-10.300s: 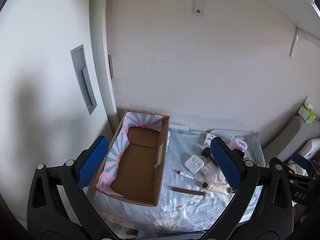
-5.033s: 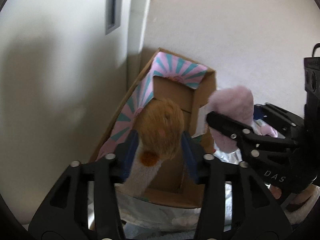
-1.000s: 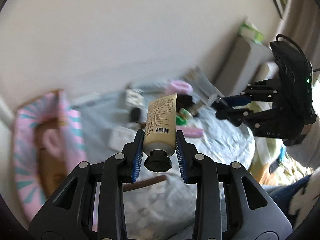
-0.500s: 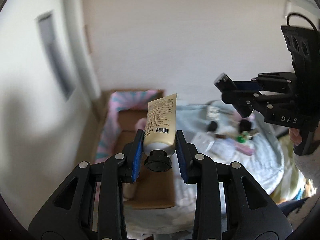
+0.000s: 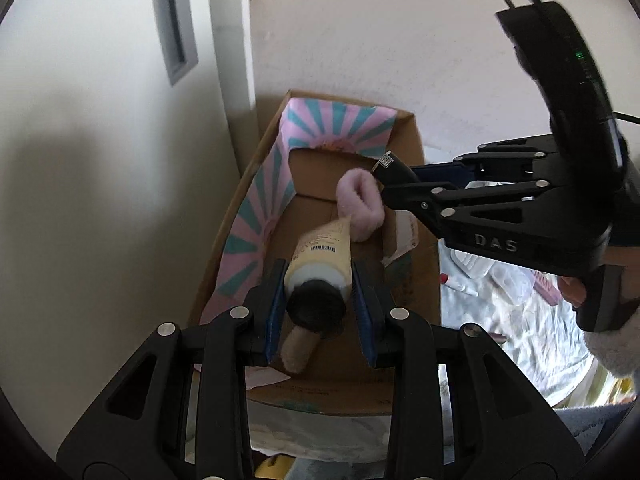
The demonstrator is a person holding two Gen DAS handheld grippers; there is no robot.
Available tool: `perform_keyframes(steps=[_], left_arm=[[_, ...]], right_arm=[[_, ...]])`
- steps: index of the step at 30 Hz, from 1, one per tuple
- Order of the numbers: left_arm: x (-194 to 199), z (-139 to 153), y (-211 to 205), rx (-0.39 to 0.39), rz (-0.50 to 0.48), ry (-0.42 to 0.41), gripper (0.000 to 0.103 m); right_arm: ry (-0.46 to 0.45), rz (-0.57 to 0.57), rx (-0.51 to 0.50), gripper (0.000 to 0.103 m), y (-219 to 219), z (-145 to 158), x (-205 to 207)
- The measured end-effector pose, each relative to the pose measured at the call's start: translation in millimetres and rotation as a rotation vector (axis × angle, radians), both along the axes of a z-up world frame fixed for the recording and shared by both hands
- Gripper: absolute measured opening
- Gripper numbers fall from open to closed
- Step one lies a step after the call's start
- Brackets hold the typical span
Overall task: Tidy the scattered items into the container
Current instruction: 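Carry the tube and cylinder to the striped box and release both, then grasp the brown hair tie with the left tool while the right grasps the UNMV box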
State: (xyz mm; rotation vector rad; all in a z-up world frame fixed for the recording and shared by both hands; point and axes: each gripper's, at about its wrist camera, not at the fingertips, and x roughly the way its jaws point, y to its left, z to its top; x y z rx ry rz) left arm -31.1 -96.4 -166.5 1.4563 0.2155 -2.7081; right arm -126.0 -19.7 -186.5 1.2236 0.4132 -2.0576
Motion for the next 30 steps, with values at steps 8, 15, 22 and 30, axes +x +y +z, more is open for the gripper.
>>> perform_keyframes(steps=[8,15,22,30], left_arm=[[-5.0,-7.1,3.7,-0.013,0.022,-0.001,0.07],[-2.6,4.9,4.1,-0.014,0.041,0.028,0.097],[-1.8,11.3,8.8,-0.026,0.038,0.0,0.1],[-12.5,30.5,28.7,-0.055,-0.011,-0.004,0.102]], right_arm=[[-0.002,-0.016,0.078,0.021,-4.7,-11.7,-7.5],[0.006,-0.045,0.05,0.049,-1.3,-5.7,-11.3],[0.048,-0.095,-0.028,0.052,29.2,21.2,-11.2],[0.136,-0.272,0.054,0.054,112.1,43.6,-5.6]])
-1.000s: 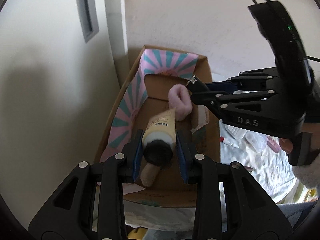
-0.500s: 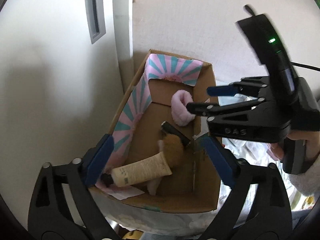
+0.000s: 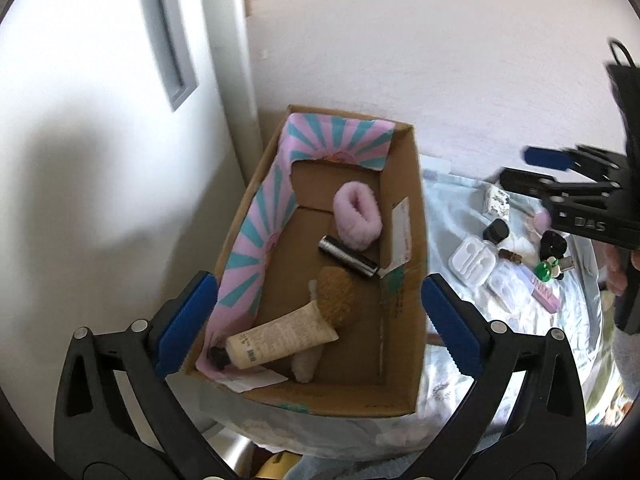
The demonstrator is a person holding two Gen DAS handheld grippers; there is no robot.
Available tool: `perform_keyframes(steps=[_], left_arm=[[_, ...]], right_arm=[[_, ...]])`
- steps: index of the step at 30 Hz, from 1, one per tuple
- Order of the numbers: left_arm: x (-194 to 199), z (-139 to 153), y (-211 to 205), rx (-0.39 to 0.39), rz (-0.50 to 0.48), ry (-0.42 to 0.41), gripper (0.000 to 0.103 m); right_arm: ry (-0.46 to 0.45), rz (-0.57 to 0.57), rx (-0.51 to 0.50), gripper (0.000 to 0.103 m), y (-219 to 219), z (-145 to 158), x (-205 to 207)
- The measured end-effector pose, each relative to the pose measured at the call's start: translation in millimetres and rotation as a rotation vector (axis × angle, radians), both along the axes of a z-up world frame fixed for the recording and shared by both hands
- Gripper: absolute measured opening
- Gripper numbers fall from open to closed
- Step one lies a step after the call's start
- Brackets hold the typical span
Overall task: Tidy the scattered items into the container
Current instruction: 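Grasp the brown hair tie with the left tool while the right grasps the UNMV box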
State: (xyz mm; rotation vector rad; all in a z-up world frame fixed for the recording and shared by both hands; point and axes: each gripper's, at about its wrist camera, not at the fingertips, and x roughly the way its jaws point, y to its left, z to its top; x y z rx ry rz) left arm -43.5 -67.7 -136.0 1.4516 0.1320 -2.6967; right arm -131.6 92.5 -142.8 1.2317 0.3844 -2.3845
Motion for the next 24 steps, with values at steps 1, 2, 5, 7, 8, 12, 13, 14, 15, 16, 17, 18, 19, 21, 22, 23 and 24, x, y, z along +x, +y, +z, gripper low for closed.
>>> perform_keyframes(steps=[1,2,5,7,8,12,13,14,15,16,17,18,19,21,22,23,24], left_arm=[[-3.1,3.3,5.6,-0.004,-0.016,0.005,0.102],[-6.2,6.0,10.7,-0.006,-0.029,0.007,0.102],[-17.3,11.4,28.0,0.023,-0.079,0.004,0.102],[-21.1,15.9,40.4,0.064,-0.122,0.039,0.102],[-22.4,18.8,47.4,0.082,-0.144,0.068,0.102],[-29.2,25.6,77.3,0.132,-0.233,0.147,0.102],[-32.7,25.2,86.4,0.133,-0.253,0.15,0.102],[-36.0,25.0,93.8,0.13,-0.27,0.148,0.102],[-39.4,24.0,101.5,0.123,-0.291,0.144,0.102],[-41.9,22.9,108.1,0.114,-0.308,0.139,0.102],[-44.7,21.1,116.9,0.095,-0.329,0.133,0.102],[-47.7,18.3,126.6,0.071,-0.35,0.122,0.102],[-51.0,14.0,138.2,0.036,-0.376,0.107,0.102],[-52.6,7.3,156.7,-0.016,-0.431,0.094,0.102],[-53.4,2.4,168.4,-0.033,-0.472,0.088,0.102],[-54.0,-1.4,176.8,-0.042,-0.502,0.079,0.102],[-55.1,-6.0,184.3,-0.047,-0.526,0.065,0.102]], right_arm=[[-0.004,-0.031,-0.002,0.054,15.8,2.6,0.5],[-0.006,-0.059,-0.003,0.054,29.8,4.2,0.9],[0.0,-0.165,0.011,0.054,79.4,11.2,9.5],[-0.009,-0.227,0.029,0.054,105.2,12.0,15.8],[-0.013,-0.274,0.043,0.054,122.9,12.0,20.7],[-0.027,-0.384,0.019,0.054,175.3,10.6,39.4],[-0.033,-0.417,0.007,0.054,187.8,8.5,44.8],[-0.035,-0.445,-0.006,0.054,199.9,6.0,50.8],[-0.034,-0.465,-0.016,0.054,209.8,3.6,55.5],[-0.032,-0.493,-0.022,0.054,220.2,0.7,60.9],[-0.028,-0.516,-0.018,0.054,226.3,-1.9,65.4],[-0.027,-0.538,-0.001,0.054,231.9,-5.2,70.2],[-0.027,-0.552,0.02,0.054,237.1,-9.4,74.8],[-0.039,-0.559,0.036,0.054,244.9,-16.4,81.0],[-0.048,-0.558,0.036,0.054,248.1,-20.5,83.3],[-0.056,-0.557,0.035,0.054,250.9,-25.5,86.2],[-0.06,-0.556,0.033,0.054,251.1,-28.5,87.8]])
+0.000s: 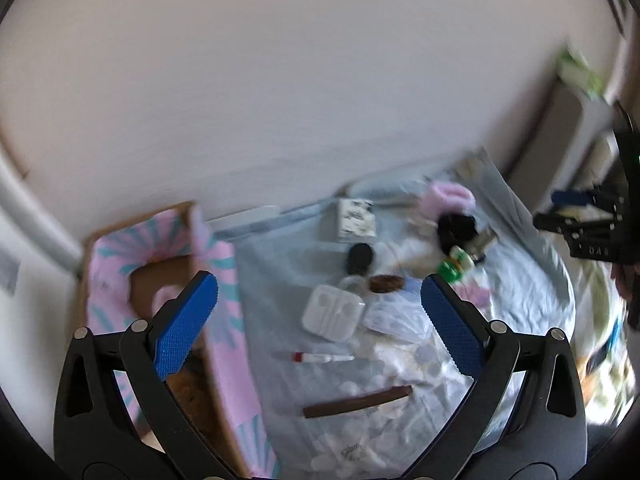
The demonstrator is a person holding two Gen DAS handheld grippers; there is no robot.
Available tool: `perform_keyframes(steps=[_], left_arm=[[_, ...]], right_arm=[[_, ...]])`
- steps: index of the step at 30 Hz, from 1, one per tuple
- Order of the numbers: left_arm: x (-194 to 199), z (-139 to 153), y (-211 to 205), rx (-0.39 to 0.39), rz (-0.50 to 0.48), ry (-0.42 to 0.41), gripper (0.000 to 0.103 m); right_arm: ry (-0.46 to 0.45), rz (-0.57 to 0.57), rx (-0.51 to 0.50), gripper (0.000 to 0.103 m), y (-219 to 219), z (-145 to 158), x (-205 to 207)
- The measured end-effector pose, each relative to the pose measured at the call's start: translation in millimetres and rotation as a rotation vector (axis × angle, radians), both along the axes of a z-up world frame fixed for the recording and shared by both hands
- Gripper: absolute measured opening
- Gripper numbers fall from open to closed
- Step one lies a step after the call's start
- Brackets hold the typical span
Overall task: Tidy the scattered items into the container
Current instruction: 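Grasp the brown hair tie with the left tool while the right grasps the UNMV box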
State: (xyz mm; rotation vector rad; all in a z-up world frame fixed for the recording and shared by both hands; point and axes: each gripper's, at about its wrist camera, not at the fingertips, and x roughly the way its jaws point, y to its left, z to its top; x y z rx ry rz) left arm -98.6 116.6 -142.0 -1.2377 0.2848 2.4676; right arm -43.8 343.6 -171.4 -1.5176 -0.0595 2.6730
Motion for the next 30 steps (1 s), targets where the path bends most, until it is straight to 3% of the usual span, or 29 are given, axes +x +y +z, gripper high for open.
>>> perform_keyframes(steps=[7,12,19,25,30], left_arm=[[-12.6,-46.4,39.5,-0.026,-0.071,-0.087,0.102],[-25.6,-67.4,59.3,-0.032,-0.089,-0.099,0.102],[-48.0,-107.0,71.1,-0.04,-0.054,-0.192,0.101],[-56.0,-133.2,68.6,-0.044,-0.016,-0.25,0.097],[-55.0,-139.5,70.4,-0.088,-0.005,-0.231,0.091]], right_arm=[[-0.011,0.07,-0.042,0.054,-8.3,-26.1,6.3],[-0.02,0.173,-0.03,0.054,-28.5,-58.4,5.8],[-0.033,0.28,-0.009,0.054,-43.3,-95.7,8.8],[-0.029,0.335,-0.048,0.054,-45.7,-113.1,3.3],[-0.015,0.381,-0.027,0.054,-54.4,-121.1,-1.1]])
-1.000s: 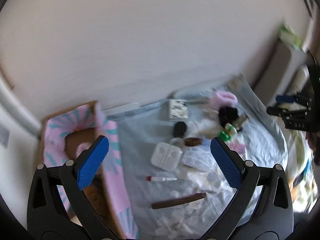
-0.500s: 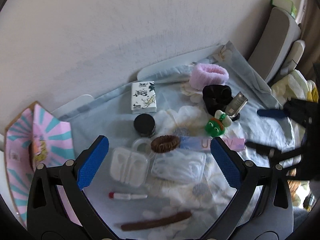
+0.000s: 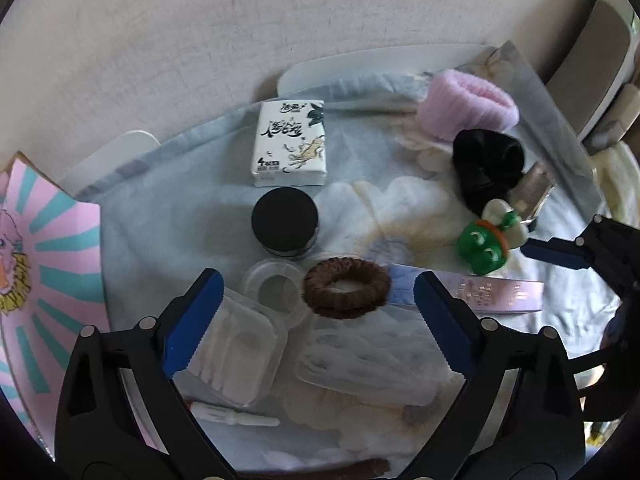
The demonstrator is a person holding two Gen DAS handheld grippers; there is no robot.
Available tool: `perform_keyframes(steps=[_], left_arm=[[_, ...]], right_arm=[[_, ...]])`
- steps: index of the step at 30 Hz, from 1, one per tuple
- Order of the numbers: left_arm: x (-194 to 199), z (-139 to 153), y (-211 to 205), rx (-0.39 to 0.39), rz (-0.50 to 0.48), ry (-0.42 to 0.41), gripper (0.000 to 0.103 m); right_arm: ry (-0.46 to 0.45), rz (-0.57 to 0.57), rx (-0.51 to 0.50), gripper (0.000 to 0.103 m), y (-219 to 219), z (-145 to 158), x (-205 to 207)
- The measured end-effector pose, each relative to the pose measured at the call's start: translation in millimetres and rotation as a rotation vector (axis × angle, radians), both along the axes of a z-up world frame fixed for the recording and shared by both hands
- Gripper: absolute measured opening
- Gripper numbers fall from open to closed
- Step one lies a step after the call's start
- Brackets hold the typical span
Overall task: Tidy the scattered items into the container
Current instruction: 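Grasp the brown hair tie with the left tool while the right grasps the UNMV box, then carry the hair tie and UNMV box into the striped box and release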
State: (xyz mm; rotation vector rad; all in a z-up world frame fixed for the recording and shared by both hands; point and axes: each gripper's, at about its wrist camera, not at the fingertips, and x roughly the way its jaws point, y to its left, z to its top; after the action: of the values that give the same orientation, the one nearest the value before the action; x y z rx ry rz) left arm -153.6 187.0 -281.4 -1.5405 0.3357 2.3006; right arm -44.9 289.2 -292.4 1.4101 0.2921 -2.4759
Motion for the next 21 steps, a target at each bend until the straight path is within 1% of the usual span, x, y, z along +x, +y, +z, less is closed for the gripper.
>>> perform_keyframes(steps=[1,2,3,4,5,6,7,8,9,10,11,14,16,21], left_arm=[[0.5,-0.5,0.0,0.006,-0.006,-0.005,0.076],[0.3,-2.1,-0.4,0.016,-0.009,-0.02,0.058],[-0.2,-4.2,-1.7,0.04,-0.01,-0.042,0.053],[-0.2,-4.7,-4.5,0.072,-0.002,-0.052,0.048],[-0.1,-5.1,-6.5,0.087,0.004,-0.057,0.046],[0.1,-5.2,-8.1,0.099,0.009,-0.06,0.044],[0.9,-5.1,-9.1,0.108,0.012,-0.062,0.037],[1.9,-4.7,-9.4,0.112,0.01,-0.061,0.033],[3.6,-3.8,-9.2,0.112,0.004,-0.056,0.031],[6.1,-2.3,-8.6,0.108,-0.005,-0.045,0.027],[7.9,-1.2,-8.3,0.11,-0.014,-0.041,0.023],[11.9,2.1,-9.6,0.128,-0.027,-0.033,0.019],[13.4,7.2,-12.4,0.161,-0.027,-0.031,0.018],[16.9,25.5,-13.6,0.203,-0.038,-0.008,0.017]], right_arm=[[0.001,0.007,0.007,0.054,-1.2,-1.6,-0.5],[0.003,0.015,0.014,0.054,-2.8,-3.4,-1.0],[0.006,0.02,0.017,0.052,-3.1,-4.3,-1.6],[0.008,0.025,0.024,0.037,-3.7,-5.7,-1.9],[0.004,0.034,0.01,0.033,-3.9,-6.2,-2.0],[0.001,0.035,0.006,0.032,-3.9,-6.6,-2.0],[0.003,0.041,0.004,0.031,-4.3,-6.7,-1.4],[0.003,0.05,0.001,0.028,-5.0,-6.6,-0.5],[0.003,0.055,-0.004,0.025,-5.1,-6.5,0.5],[0.004,0.055,-0.007,0.022,-5.6,-6.1,2.0],[0.007,0.055,-0.008,0.021,-6.1,-5.1,4.1],[0.004,0.051,-0.036,0.021,-3.7,-1.7,7.7],[0.004,0.041,-0.056,0.021,-1.0,0.8,8.9],[0.008,0.013,-0.098,0.021,2.7,10.3,12.5]])
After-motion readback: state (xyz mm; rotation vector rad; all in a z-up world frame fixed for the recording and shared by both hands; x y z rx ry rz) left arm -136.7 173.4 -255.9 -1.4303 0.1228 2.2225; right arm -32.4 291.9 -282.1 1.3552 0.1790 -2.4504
